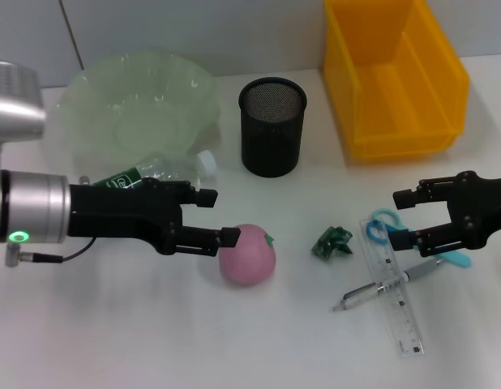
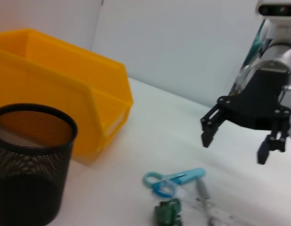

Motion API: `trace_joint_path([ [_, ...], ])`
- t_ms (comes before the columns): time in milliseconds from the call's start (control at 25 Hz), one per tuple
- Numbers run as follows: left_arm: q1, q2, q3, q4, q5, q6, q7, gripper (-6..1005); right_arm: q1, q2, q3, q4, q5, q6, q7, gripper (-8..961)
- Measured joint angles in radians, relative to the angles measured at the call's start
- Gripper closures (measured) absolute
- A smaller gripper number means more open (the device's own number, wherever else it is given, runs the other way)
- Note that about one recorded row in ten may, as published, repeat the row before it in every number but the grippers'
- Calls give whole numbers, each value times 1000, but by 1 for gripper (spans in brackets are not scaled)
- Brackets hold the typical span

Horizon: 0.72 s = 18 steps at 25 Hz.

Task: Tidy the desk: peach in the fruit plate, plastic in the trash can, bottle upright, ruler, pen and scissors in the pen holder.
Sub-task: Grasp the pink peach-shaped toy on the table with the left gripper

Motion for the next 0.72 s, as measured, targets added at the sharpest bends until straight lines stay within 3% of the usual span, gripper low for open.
trace_joint_path([
  [160,-54,-18,12,-7,95,-60,10,184,0,0,0,1,-1,4,14,141],
  [360,-88,-22,64,-16,134,-100,8,188,-3,0,1,-2,-4,5,28,141],
  [720,-98,-27,187,-42,128,-214,-3,213,-6,-1,1,-3,-4,6,30,142],
])
